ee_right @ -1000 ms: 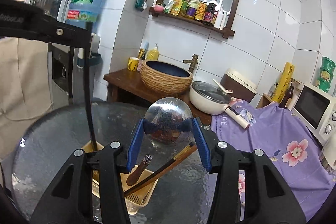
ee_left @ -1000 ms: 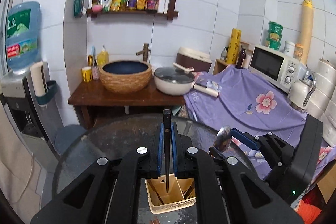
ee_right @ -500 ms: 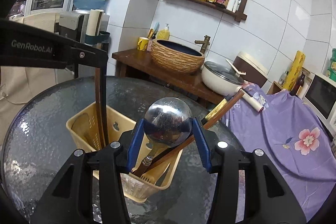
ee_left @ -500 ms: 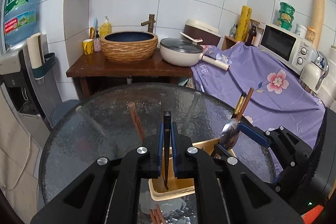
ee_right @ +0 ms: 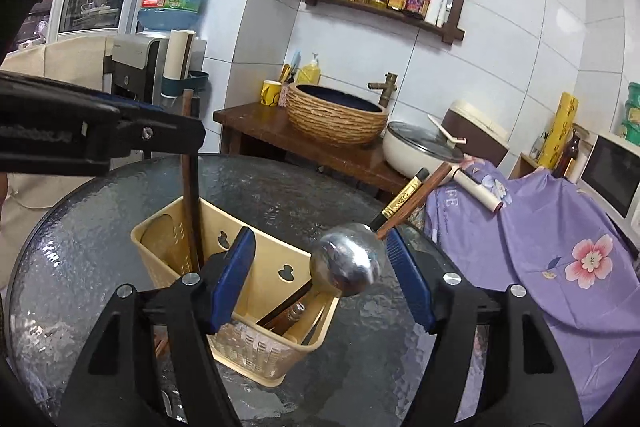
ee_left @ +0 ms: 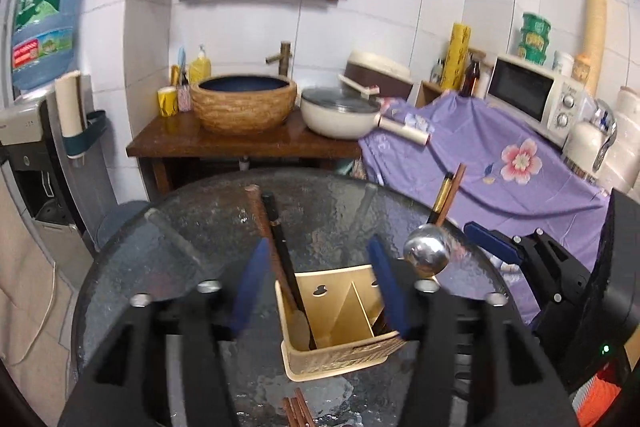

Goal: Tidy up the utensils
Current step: 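Move both grippers back down toward the brown chopsticks and silver spoon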

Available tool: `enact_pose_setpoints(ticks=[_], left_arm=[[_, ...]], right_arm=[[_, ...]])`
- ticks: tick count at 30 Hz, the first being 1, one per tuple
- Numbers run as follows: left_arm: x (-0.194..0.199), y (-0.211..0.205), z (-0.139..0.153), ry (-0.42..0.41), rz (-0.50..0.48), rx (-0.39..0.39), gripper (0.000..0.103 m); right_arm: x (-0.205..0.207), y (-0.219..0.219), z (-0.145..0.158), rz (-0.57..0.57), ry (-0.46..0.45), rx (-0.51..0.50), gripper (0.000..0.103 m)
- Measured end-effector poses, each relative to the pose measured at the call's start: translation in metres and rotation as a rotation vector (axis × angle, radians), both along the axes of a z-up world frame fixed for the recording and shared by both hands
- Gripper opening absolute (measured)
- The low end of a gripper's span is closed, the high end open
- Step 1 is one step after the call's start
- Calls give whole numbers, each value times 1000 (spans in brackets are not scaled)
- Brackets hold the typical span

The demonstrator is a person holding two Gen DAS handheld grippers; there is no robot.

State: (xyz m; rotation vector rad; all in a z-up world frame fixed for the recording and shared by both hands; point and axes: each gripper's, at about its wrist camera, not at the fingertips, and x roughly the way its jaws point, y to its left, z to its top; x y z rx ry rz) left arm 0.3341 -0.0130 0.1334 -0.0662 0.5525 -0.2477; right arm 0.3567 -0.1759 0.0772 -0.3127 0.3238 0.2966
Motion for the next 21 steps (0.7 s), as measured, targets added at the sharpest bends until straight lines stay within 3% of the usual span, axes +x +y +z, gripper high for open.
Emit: enact_pose_setpoints(ticks=[2, 4, 8, 11, 17, 21], left_arm=[[-16, 7, 3, -34, 15, -9, 68], [-34, 13, 2, -72, 43, -1, 86], [-65, 20, -15, -89, 75, 87, 96], [-77, 27, -41, -37, 83, 121, 97], [-90, 46, -106, 126, 123, 189, 96], [-99, 53, -140, 218, 127, 214, 84]], right_arm=[[-10, -4, 2, 10, -9, 21, 68], [-19, -7, 2, 8, 1, 38, 69], [-37, -10, -10, -5, 65, 61, 75], [-45, -11, -27, -8, 153, 74, 81], [-60, -2, -72, -1, 315, 75, 81], [-67, 9, -107, 6, 414, 83, 81]])
